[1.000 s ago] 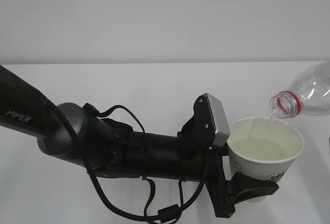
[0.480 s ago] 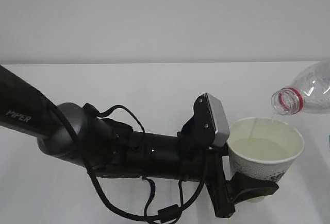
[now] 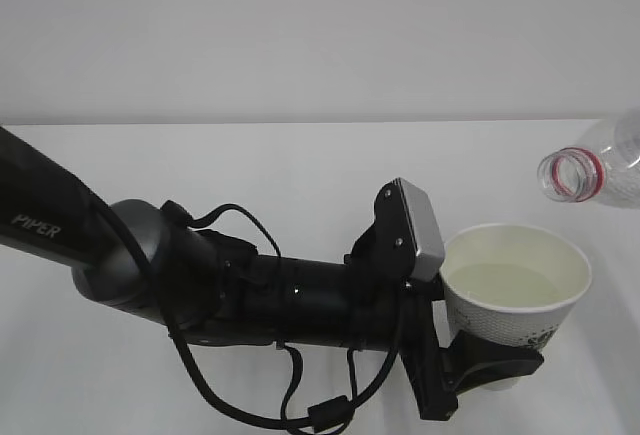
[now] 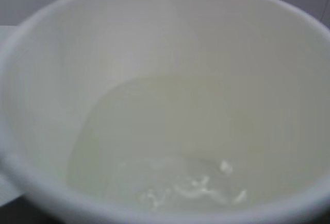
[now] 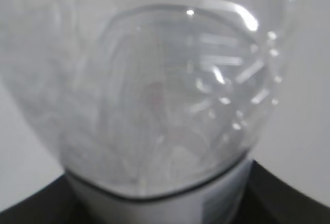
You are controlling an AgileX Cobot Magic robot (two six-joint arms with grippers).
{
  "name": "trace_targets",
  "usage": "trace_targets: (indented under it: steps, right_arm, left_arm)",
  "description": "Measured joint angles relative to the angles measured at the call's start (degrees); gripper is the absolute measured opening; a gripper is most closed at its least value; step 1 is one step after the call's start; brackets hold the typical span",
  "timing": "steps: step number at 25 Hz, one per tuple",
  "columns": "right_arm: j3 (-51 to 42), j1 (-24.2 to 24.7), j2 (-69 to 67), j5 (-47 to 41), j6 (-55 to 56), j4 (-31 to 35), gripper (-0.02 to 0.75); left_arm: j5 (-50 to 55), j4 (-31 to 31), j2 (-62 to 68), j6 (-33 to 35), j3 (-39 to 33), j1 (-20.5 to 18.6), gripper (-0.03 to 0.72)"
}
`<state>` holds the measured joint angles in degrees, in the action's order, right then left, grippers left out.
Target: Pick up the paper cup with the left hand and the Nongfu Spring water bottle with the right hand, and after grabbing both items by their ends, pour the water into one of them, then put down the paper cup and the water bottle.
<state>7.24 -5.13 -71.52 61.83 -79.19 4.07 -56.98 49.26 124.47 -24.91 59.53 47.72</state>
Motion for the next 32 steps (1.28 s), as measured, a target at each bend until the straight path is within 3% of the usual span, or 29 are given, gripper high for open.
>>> trace_targets:
  steps: [25, 32]
  right_arm:
    - [0.0, 0.0, -8.6, 1.3, 12.5, -0.1, 0.43]
    - [0.0, 0.0, -8.6, 1.4, 21.0, -0.2, 0.43]
  left_arm:
    - [-0.9, -2.1, 0.0, 0.1, 0.0, 0.0, 0.529]
    - [-0.9, -2.1, 0.0, 0.2, 0.0, 0.0, 0.529]
